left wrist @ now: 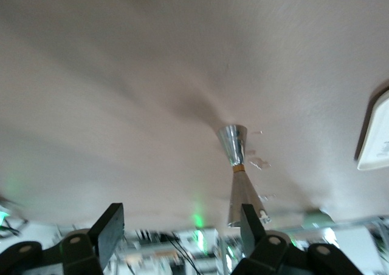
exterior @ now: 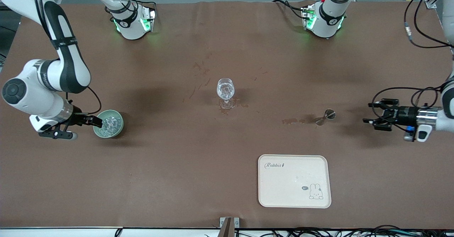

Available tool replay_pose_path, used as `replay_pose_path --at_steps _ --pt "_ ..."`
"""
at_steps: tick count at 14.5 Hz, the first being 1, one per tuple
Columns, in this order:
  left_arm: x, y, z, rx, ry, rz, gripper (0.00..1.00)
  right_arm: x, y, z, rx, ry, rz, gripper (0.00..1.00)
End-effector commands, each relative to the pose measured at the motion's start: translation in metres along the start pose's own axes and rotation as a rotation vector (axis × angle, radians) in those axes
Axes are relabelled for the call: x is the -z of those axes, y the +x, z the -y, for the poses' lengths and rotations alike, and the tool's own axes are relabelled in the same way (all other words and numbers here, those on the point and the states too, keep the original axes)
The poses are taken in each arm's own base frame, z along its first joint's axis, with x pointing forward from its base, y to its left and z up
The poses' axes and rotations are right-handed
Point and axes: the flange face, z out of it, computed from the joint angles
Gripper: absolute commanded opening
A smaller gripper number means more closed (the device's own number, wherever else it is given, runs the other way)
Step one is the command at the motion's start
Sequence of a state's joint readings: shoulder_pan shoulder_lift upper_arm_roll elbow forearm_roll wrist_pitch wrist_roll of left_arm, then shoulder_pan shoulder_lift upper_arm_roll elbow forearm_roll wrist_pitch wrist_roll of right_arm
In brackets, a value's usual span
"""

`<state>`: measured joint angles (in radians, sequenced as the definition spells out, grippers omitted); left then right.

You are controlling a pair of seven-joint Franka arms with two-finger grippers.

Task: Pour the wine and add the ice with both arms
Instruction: 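Reach the left gripper to the silver jigger while the right gripper reaches the ice bowl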

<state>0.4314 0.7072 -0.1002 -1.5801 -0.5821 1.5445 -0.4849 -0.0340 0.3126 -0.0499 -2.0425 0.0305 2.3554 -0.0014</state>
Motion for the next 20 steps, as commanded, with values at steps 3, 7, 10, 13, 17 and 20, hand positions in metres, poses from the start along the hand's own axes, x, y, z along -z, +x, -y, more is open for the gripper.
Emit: replay_pose_path --at_steps 3,7,10,13,17,20 --pt "-0.060 0.033 0.005 0.096 -0.113 0.202 0.85 -0.030 -0.019 0.012 0.004 0.009 -0.015 0.78" --pt "-0.090 0.046 0.011 0.138 -0.139 0.277 0.81 -0.045 -0.022 0.012 -0.004 0.007 0.008 0.68" --pt "-0.106 0.047 0.003 0.147 -0.171 0.318 0.78 -0.054 -0.028 0.012 -0.005 0.006 0.017 0.66" --pt "-0.122 0.045 -0.007 0.148 -0.181 0.345 0.76 -0.058 -0.030 0.012 -0.008 0.007 0.017 0.64" --pt "-0.142 0.045 -0.018 0.141 -0.182 0.346 0.73 -0.062 -0.031 0.023 -0.008 0.008 0.024 0.62" --pt "-0.144 0.045 -0.017 0.140 -0.177 0.345 0.71 -0.062 -0.031 0.024 -0.020 0.007 0.027 0.61"
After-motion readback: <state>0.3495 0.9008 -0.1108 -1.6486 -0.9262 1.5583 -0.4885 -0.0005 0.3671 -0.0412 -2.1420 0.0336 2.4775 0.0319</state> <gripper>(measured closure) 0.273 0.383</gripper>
